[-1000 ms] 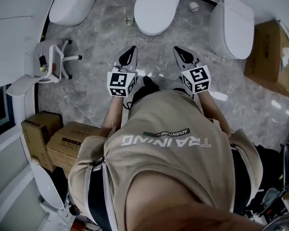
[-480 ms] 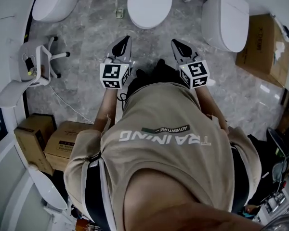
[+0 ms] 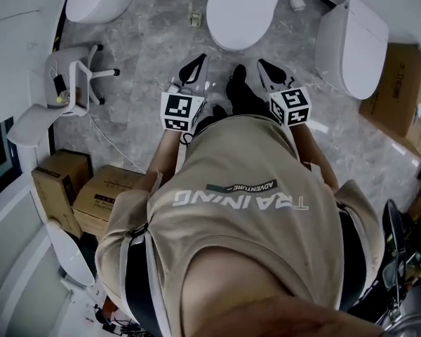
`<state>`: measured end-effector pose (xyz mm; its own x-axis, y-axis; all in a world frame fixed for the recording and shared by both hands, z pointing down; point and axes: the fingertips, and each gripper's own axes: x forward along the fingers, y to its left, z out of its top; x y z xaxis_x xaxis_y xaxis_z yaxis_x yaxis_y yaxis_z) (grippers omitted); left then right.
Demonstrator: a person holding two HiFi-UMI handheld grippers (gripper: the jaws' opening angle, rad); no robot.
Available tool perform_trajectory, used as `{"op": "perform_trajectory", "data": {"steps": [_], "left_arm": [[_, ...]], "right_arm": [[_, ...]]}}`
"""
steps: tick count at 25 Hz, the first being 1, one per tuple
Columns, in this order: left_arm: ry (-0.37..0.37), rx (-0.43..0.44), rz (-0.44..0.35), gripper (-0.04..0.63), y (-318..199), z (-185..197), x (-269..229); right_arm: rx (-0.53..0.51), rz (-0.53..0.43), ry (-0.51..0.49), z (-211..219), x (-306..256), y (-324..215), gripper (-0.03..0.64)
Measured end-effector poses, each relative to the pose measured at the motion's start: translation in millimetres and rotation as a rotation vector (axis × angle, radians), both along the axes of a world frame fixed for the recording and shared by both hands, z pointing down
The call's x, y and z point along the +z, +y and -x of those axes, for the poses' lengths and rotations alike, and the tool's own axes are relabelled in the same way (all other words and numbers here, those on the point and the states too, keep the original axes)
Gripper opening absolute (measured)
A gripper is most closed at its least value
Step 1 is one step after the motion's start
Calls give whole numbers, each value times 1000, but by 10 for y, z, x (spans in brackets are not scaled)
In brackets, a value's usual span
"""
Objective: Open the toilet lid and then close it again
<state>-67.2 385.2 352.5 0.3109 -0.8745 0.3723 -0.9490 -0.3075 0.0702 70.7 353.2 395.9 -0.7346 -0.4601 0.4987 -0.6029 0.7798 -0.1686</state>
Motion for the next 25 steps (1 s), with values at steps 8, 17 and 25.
{"op": "perform_trajectory", "data": {"steps": [8,17,25], "left_arm": [[-106,3,18,2,-850,49,6],[-73,35,43,0,-1554,-91,14],[-109,33,75,2,-1925,133,29]], "right_arm": [[-113,-83,30,110,88,-951,14],[-97,-43,-46,210,84,-1548,14],[-105,-36,-11,155,222,-1798,13]]}}
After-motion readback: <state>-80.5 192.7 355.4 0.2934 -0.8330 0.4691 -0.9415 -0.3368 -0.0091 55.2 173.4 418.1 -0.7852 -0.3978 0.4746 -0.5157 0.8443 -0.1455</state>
